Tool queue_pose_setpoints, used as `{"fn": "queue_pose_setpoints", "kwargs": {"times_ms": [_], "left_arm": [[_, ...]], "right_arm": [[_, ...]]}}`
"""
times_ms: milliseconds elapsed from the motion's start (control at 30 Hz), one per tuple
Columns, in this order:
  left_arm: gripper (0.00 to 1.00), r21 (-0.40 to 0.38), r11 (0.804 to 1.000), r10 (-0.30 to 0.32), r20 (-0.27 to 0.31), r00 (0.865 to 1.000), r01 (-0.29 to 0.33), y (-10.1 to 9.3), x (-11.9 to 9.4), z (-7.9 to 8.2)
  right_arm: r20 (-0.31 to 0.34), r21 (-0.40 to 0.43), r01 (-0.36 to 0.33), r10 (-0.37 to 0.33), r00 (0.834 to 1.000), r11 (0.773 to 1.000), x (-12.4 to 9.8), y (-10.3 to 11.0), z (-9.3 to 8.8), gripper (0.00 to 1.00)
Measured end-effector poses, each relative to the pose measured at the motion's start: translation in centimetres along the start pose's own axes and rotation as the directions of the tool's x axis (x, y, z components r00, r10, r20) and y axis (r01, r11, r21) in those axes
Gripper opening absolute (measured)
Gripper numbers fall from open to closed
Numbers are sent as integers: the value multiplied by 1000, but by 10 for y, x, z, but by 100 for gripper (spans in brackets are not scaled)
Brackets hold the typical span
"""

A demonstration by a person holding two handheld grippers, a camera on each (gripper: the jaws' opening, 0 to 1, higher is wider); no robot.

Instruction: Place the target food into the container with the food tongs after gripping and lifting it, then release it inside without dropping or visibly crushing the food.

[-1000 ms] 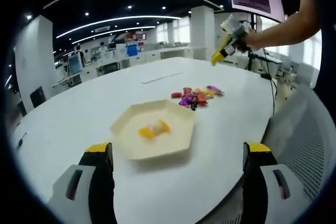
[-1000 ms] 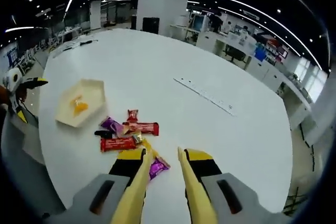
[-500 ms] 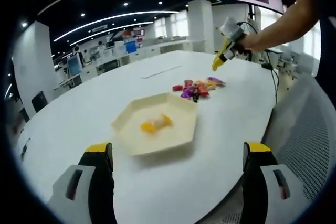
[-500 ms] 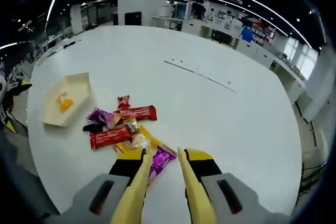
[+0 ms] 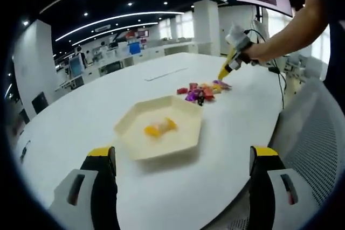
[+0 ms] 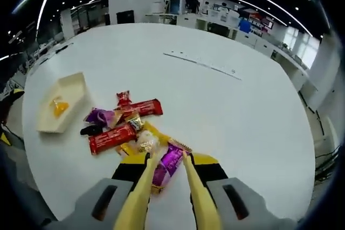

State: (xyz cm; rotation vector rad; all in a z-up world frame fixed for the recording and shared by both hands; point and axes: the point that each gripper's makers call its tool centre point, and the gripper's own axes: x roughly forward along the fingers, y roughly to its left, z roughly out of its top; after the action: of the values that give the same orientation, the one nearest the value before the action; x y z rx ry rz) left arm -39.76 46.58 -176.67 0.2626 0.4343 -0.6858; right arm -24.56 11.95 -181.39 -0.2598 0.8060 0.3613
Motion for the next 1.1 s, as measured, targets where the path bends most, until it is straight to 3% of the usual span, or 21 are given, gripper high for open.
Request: {"fn": "queue_pose_setpoints", "kwargs": {"times_ms": [200, 233, 333, 500, 600, 867, 967, 1000, 1100], "left_arm": [[99, 2, 1000, -4, -4, 1000, 4, -1, 0, -1], [99, -2, 1000, -4, -5, 1000, 4, -1, 0, -1], [99, -2, 1000, -4, 0, 1000, 4, -1, 0, -1], [99, -6, 1000, -9, 2, 1000, 9, -2, 0, 0], [99, -7, 1000, -6, 3, 1000, 6, -1, 0, 0], [99, -4, 1000, -8, -6, 1000, 8, -1, 1, -2], [99, -3, 1000, -7, -8, 1000, 7, -1, 0, -2], [99, -5, 1000, -5, -9, 1000, 5, -1, 0, -2], [98, -5, 1000, -5, -8, 1000, 5, -1, 0, -2]], "right_arm": [[-35, -29, 0, -1, 999, 1000, 6, 2, -7, 28], [-60, -33, -38, 36, 998, 999, 7, 8, -12, 28], [-64, -83, -27, 22, 998, 996, 6, 2, -12, 28], [-85, -93, -22, 14, 996, 995, 3, -10, -16, 27], [-59, -36, 1, -4, 998, 999, 1, -17, -12, 28], [-93, 58, -1, 6, 996, 998, 11, -16, -22, 29], [-118, 50, -4, 10, 993, 999, 14, -16, -33, 27], [-103, 81, -6, 14, 995, 997, 11, -17, -28, 27], [-101, 51, -30, 35, 994, 998, 11, -13, -26, 24]]}}
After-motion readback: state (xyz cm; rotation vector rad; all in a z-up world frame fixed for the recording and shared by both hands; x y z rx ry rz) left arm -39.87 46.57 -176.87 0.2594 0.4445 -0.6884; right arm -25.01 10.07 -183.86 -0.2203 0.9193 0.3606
